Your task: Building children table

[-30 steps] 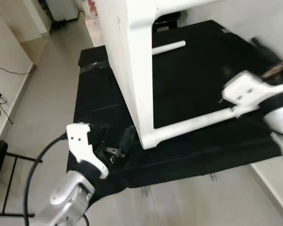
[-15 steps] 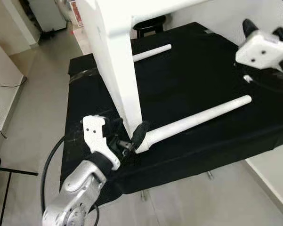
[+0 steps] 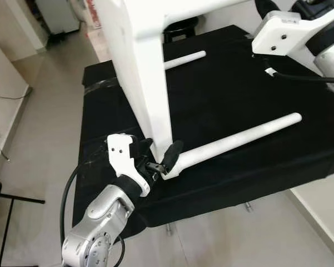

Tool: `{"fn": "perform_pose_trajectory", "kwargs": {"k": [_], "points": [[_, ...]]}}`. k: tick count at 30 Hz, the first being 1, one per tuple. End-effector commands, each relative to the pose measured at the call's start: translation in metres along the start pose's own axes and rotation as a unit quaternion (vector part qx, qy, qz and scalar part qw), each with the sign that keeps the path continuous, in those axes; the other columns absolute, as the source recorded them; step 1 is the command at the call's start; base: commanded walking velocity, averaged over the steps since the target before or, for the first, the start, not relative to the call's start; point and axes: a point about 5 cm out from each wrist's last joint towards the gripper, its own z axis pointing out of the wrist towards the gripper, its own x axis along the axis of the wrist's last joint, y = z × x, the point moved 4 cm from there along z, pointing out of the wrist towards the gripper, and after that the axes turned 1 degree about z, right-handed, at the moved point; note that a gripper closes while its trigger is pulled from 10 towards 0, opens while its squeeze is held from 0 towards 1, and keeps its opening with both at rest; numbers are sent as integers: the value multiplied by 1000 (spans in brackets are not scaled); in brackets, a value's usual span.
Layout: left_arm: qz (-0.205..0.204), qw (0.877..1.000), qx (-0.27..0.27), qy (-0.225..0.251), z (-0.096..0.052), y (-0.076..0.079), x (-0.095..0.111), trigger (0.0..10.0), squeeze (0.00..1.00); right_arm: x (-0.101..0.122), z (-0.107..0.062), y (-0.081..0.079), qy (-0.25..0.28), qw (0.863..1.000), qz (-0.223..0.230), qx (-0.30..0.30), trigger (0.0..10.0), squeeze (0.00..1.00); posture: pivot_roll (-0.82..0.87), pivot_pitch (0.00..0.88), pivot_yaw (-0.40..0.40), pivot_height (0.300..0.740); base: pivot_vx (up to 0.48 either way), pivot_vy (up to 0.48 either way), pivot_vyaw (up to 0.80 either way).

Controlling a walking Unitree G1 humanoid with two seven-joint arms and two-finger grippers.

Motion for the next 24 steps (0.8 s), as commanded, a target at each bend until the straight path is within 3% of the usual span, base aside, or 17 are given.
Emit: {"fn": "perform_pose_trajectory", "kwargs": {"k": [1, 5, 6, 8, 9, 10, 11, 12, 16, 18, 22, 23, 24], "points": [[-78, 997, 6, 18, 6, 11, -4, 10000, 0, 12, 8, -1, 25, 1000, -8, 5, 10000, 0, -165, 102, 103, 740, 0, 0, 0], [-83, 996, -1, 12, 9, 16, -7, 10000, 0, 15, 13, 2, 31, 999, -8, 2, 10000, 0, -166, 102, 103, 740, 0, 0, 0], [-91, 996, -1, 9, 12, 18, -9, 10000, 0, 15, 15, 2, 34, 999, -8, 3, 6941, 0, -164, 105, 99, 740, 0, 0, 0], [-91, 996, -1, 9, 12, 18, -9, 10000, 0, 15, 15, 2, 34, 999, -8, 3, 6941, 0, -164, 105, 99, 740, 0, 0, 0], [-108, 994, 0, 10, 14, 21, -10, 10000, 0, 14, 16, 2, 36, 999, -8, 7, 8000, 0, -163, 107, 99, 740, 0, 0, 0], [-108, 994, 0, 10, 14, 21, -10, 10000, 0, 14, 16, 2, 36, 999, -8, 7, 8000, 0, -163, 107, 99, 740, 0, 0, 0], [-123, 992, 3, 8, 17, 23, -11, 10000, 0, 13, 16, 0, 37, 999, -8, 11, 9451, 0, -165, 109, 99, 740, 0, 0, 0], [-124, 992, 4, 2, 20, 27, -14, 10000, 0, 11, 17, -3, 37, 999, -9, 21, 10000, 0, -167, 111, 101, 740, 0, 0, 0], [-122, 993, 5, -2, 21, 29, -15, 10000, 0, 9, 17, -5, 37, 999, -9, 28, 10000, 0, -167, 111, 101, 740, 0, 0, 0], [-72, 997, 33, -21, 25, 26, -24, 10000, 0, 4, 16, -12, 31, 998, -7, 45, 10000, 0, -166, 112, 102, 740, 0, 0, 0], [-50, 997, 50, -33, 27, 23, -30, 10000, 0, 2, 15, -14, 29, 998, -6, 50, 10000, 0, -164, 108, 101, 740, 0, 0, 0], [-34, 996, 58, -56, 31, 23, -40, 10000, 0, 1, 15, -16, 27, 998, -3, 52, 10000, 0, -166, 109, 103, 740, 0, 0, 0], [-30, 996, 38, -68, 35, 31, -43, 10000, 0, 1, 16, -17, 26, 998, -1, 54, 10000, 0, -172, 106, 106, 740, 0, 0, 0]]}}
